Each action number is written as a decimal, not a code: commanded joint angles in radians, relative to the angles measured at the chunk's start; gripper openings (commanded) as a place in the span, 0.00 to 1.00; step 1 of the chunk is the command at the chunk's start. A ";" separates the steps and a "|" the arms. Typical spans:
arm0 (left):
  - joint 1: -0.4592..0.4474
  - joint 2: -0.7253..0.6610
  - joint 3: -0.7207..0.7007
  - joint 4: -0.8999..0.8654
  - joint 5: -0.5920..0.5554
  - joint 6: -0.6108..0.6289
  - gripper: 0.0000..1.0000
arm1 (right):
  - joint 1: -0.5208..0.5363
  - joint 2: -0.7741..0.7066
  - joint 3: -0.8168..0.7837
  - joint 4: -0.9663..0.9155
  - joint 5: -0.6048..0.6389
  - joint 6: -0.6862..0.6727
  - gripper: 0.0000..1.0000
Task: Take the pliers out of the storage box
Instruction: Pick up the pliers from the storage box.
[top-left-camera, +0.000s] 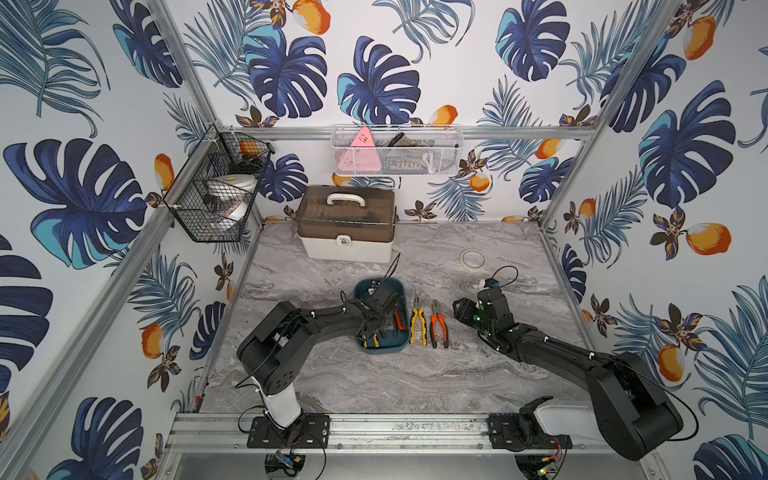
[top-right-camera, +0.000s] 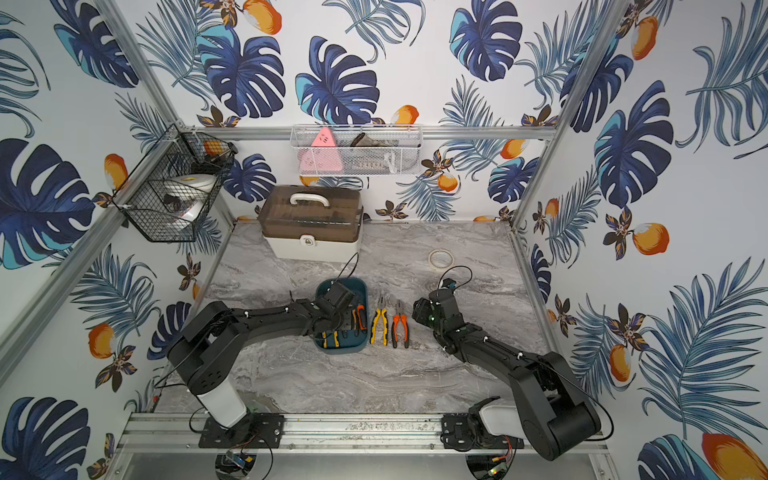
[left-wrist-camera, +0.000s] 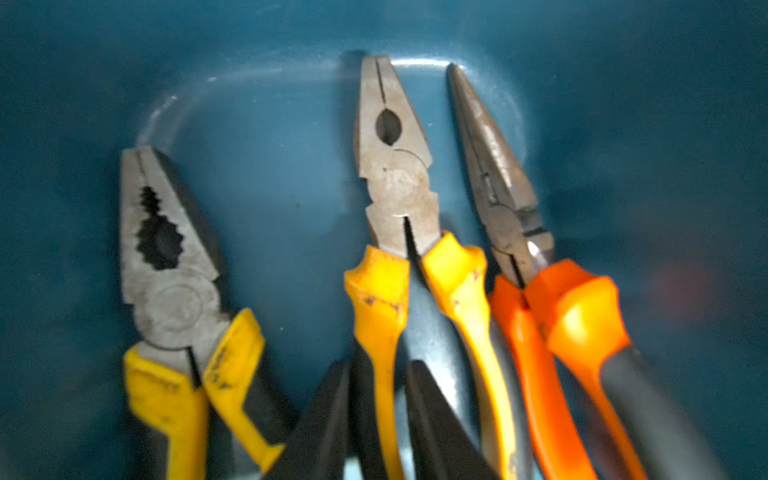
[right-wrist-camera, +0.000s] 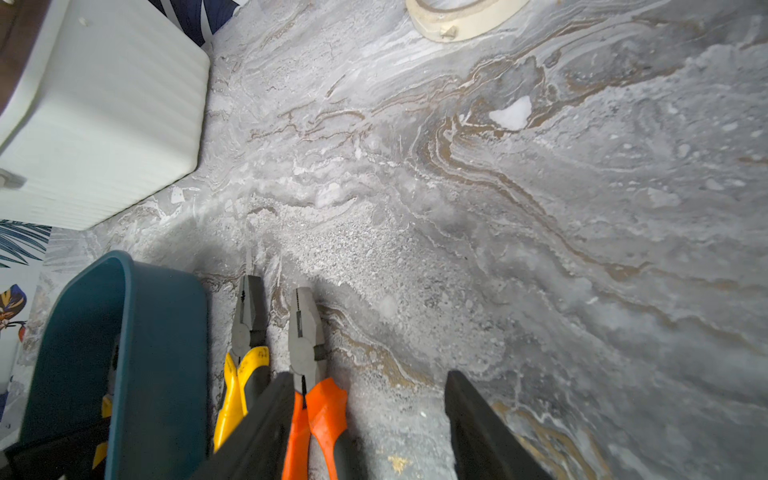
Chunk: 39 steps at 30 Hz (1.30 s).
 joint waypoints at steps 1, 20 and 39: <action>-0.001 -0.046 -0.020 -0.083 -0.039 0.015 0.23 | 0.000 0.004 0.008 0.029 0.003 -0.004 0.60; 0.001 -0.306 -0.013 -0.089 -0.046 0.033 0.00 | -0.002 -0.010 -0.001 0.052 0.052 -0.057 0.60; -0.045 -0.459 -0.302 0.585 0.187 0.056 0.00 | -0.015 -0.038 0.001 0.065 0.099 -0.132 0.62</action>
